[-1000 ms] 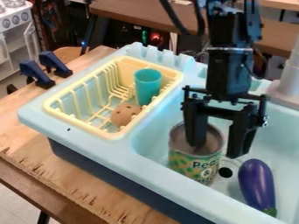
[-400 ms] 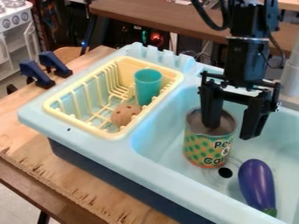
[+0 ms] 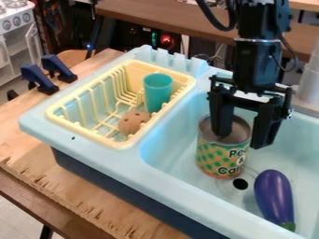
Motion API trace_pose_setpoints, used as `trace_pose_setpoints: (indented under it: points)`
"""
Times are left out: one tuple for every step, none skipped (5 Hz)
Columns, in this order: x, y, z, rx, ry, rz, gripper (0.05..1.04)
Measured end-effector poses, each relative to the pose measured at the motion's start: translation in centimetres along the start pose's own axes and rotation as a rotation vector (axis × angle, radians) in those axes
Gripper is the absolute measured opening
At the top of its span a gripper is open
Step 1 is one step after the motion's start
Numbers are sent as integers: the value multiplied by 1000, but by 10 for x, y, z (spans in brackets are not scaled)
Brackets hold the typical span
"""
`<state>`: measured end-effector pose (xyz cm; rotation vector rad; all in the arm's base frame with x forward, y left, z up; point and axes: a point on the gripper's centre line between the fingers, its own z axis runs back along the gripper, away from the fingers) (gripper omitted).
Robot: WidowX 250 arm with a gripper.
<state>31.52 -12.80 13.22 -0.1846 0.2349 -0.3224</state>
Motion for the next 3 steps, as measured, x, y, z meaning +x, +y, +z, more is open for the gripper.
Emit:
trace_pose_setpoints:
  points:
    - [-10,5,20,9,-40,-16,1002]
    - [-38,10,83,68,-262,-29,1002]
    - [-44,16,92,78,-316,-34,1002]
